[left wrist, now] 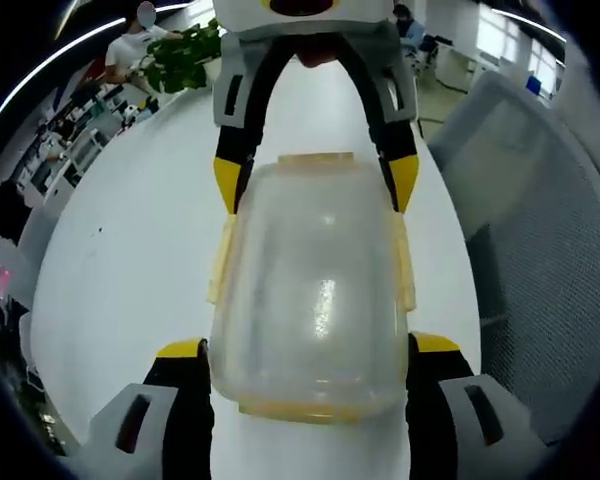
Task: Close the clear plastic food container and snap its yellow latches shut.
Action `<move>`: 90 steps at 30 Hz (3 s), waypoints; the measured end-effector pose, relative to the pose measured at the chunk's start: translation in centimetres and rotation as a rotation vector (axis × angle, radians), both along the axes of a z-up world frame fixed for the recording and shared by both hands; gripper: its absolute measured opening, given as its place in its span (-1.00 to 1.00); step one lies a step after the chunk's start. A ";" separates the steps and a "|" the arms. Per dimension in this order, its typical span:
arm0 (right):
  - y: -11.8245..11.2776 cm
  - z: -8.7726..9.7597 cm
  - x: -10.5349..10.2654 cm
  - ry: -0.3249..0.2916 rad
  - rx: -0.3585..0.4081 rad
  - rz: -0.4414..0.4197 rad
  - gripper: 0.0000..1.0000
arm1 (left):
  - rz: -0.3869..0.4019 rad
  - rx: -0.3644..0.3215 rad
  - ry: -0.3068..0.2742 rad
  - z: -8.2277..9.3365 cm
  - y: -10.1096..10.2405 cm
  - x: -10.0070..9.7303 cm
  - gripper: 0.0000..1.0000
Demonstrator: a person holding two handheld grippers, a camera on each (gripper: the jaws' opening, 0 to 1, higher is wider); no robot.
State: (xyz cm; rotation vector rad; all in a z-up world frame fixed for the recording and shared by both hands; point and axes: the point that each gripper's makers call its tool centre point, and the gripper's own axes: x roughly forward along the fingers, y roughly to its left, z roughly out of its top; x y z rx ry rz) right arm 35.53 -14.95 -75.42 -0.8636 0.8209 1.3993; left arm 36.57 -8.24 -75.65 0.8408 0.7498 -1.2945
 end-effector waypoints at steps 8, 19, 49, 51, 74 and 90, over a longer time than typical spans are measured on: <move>0.5 0.0 1.8 0.000 0.009 -0.021 0.48 | -0.026 0.016 -0.002 -0.1 0.4 2.0 0.55; 0.6 0.0 6.4 -0.001 0.016 -0.019 0.48 | -0.024 0.040 -0.002 -0.1 0.5 6.6 0.55; 0.2 -0.9 11.0 0.002 -0.045 -0.046 0.74 | -0.010 0.066 -0.002 -0.1 0.4 11.5 0.57; 0.5 -0.4 11.4 -0.020 -0.027 -0.072 0.94 | 0.061 0.054 -0.056 0.4 0.6 12.7 0.94; -1.4 3.0 8.7 -0.133 0.066 -0.355 0.75 | 0.350 -0.137 -0.066 4.3 3.6 9.8 0.90; -3.0 6.8 5.5 -0.206 0.203 -0.588 0.98 | 0.438 -0.235 -0.102 7.3 5.0 4.8 0.98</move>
